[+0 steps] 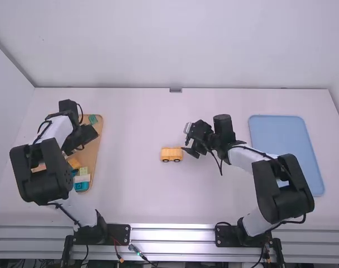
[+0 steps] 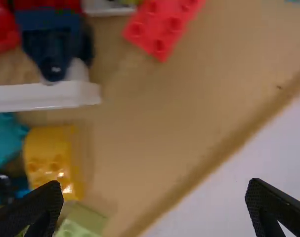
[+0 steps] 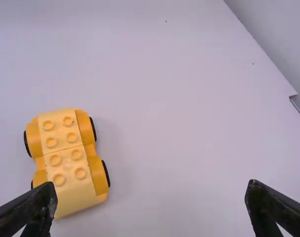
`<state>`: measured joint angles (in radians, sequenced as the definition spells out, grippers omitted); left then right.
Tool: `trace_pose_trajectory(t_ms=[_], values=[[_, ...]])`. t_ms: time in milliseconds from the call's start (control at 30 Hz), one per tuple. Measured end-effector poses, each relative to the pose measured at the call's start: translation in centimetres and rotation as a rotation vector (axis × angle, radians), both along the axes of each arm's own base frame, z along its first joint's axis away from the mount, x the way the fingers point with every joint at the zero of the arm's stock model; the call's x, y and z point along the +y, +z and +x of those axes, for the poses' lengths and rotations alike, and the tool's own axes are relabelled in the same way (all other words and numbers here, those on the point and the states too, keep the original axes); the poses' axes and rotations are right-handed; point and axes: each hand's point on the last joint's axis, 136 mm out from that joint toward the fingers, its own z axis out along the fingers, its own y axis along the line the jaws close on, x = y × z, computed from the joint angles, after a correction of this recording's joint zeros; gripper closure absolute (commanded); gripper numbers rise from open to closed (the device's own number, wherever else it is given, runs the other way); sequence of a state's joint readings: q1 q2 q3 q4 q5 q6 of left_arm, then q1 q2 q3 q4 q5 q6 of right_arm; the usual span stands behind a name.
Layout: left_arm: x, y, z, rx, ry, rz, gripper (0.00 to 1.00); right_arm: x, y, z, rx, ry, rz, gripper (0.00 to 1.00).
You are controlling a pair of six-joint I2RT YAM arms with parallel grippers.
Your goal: Assemble lego blocks to make yellow taxi
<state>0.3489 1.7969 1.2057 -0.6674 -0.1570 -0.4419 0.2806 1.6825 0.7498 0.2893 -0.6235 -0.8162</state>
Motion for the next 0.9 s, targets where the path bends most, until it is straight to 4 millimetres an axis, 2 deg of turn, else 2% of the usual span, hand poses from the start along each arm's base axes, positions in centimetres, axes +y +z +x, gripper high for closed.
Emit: trace_pose_trajectory(t_ms=[133, 233, 433, 467, 533, 600, 633, 767, 900], values=[[1.4, -0.3, -2.0, 0.074, 0.045, 0.072, 0.01, 0.0, 0.1, 0.1, -0.005, -0.001, 0.001, 0.01], [1.9, -0.6, -2.8, 0.094, 0.057, 0.072, 0.01, 0.0, 0.3, 0.3, -0.017, -0.002, 0.004, 0.01], [3.9, -0.9, -3.3, 0.046, 0.071, 0.002, 0.01, 0.1, 0.3, 0.3, -0.022, -0.002, 0.006, 0.01], [4.4, -1.3, -3.7, 0.035, 0.083, -0.018, 0.08, 0.1, 0.3, 0.3, -0.021, -0.003, 0.006, 0.01], [4.6, -1.8, -4.1, 0.031, 0.087, -0.033, 0.16, 0.1, 0.3, 0.3, -0.021, -0.002, 0.006, 0.01], [4.3, -2.5, -4.6, 0.037, 0.083, -0.051, 0.21, 0.2, 0.3, 0.3, -0.023, 0.001, 0.005, 0.01], [4.0, -2.8, -4.8, 0.039, 0.077, -0.062, 0.28, 0.2, 0.3, 0.3, -0.022, 0.001, 0.006, 0.01], [3.0, -3.5, -4.6, 0.032, 0.052, -0.08, 0.35, 0.5, 0.4, 0.1, -0.025, 0.011, 0.005, 0.01], [3.2, -3.6, -4.3, 0.017, 0.052, -0.071, 0.38, 0.5, 0.4, 0.1, -0.027, 0.011, 0.005, 0.01]])
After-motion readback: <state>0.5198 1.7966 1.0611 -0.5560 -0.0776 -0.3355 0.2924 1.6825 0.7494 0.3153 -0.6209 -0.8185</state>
